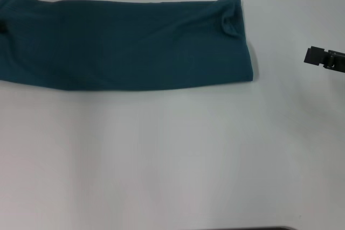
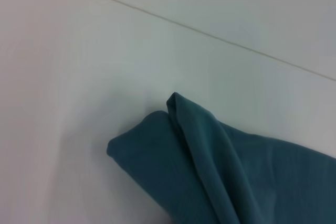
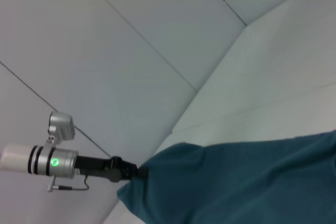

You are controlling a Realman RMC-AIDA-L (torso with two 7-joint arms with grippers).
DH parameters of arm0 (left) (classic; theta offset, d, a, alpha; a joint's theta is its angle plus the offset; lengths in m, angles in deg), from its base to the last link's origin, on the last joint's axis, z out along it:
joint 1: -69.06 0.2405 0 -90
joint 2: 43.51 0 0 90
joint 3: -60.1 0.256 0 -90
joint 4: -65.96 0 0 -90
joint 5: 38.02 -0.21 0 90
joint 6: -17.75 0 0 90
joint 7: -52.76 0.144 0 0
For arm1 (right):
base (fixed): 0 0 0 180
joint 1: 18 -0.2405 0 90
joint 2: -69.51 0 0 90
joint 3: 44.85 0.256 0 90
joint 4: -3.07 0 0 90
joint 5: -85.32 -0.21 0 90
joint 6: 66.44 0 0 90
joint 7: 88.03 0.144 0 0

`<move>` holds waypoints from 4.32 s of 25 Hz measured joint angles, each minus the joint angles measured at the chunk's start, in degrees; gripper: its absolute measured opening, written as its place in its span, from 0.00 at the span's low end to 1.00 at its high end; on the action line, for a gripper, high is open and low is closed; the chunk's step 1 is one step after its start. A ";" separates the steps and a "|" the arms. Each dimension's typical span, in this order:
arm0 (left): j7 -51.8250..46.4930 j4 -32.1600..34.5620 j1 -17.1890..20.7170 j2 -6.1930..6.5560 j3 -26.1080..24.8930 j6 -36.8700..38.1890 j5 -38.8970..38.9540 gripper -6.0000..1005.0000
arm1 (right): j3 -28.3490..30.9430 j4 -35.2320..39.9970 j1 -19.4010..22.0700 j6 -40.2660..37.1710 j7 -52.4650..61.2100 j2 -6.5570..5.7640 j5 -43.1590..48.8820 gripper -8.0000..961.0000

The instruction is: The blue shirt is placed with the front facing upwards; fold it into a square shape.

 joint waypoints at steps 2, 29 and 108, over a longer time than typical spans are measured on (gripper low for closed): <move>-0.02 0.00 -0.17 0.00 0.01 -0.09 -0.09 0.09 | 0.03 0.00 -0.03 0.07 0.11 0.00 0.07 0.96; -4.66 -14.27 -13.45 -14.31 -0.29 16.85 5.40 0.09 | -0.50 -0.34 -1.23 1.67 0.43 0.17 3.73 0.96; 23.69 -3.90 14.43 -10.15 -13.25 30.22 27.30 0.93 | -15.99 -4.54 -26.54 31.61 50.50 -1.06 27.26 0.95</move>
